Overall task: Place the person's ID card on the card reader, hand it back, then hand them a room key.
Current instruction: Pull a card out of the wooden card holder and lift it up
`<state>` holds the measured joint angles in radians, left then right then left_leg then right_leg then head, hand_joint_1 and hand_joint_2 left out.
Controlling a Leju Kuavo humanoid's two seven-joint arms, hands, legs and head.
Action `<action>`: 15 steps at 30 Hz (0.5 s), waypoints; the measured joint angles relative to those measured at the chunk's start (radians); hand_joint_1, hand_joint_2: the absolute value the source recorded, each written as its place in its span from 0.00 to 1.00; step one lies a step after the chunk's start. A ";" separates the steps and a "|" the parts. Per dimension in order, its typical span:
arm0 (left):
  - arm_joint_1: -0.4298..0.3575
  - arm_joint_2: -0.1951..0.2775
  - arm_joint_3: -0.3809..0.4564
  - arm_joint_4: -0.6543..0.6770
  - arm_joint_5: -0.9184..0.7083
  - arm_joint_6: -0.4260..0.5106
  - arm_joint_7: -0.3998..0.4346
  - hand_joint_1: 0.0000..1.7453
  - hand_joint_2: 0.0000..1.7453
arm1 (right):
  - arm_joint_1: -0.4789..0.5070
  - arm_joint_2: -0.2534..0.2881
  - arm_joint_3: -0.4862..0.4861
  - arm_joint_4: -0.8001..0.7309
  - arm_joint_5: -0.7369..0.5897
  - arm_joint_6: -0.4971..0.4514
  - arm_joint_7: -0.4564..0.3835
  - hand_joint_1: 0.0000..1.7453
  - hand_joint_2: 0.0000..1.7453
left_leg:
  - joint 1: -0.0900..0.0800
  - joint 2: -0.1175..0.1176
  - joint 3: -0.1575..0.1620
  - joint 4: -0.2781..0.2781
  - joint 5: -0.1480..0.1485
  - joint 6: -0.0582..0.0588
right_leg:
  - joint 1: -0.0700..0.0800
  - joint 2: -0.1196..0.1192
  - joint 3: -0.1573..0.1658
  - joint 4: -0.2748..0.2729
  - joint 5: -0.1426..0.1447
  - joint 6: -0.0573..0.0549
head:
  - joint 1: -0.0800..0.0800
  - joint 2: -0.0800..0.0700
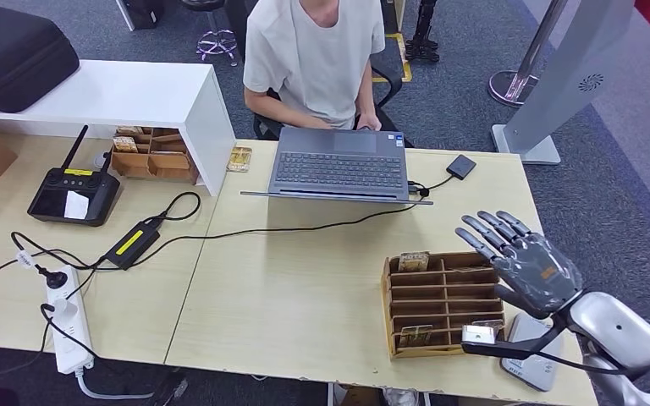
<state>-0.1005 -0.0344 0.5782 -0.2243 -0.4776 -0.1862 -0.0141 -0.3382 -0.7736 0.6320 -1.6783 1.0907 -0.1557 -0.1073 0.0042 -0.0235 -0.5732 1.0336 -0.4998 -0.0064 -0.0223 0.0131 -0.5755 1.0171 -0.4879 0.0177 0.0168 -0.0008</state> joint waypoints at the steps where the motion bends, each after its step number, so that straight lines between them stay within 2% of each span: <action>1: 0.000 0.000 0.000 0.000 0.000 0.000 0.000 0.00 1.00 | 0.000 0.002 0.007 0.001 -0.001 0.000 -0.001 0.00 1.00 | 0.000 0.000 0.000 0.000 0.000 0.000 | 0.000 0.000 0.000 0.000 0.000 0.000 | 0.000 0.000; 15: -0.001 -0.001 0.002 0.000 -0.001 0.000 0.000 0.00 1.00 | -0.010 0.013 0.057 0.016 -0.014 0.001 -0.008 0.00 1.00 | 0.000 0.000 0.000 0.000 0.000 0.000 | 0.000 0.000 0.000 0.000 0.000 0.000 | 0.000 0.000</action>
<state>-0.1014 -0.0359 0.5798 -0.2243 -0.4787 -0.1862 -0.0141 -0.3482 -0.7603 0.6886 -1.6625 1.0763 -0.1549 -0.1155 0.0042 -0.0235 -0.5732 1.0336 -0.4998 -0.0064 -0.0223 0.0131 -0.5755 1.0172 -0.4879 0.0177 0.0170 -0.0008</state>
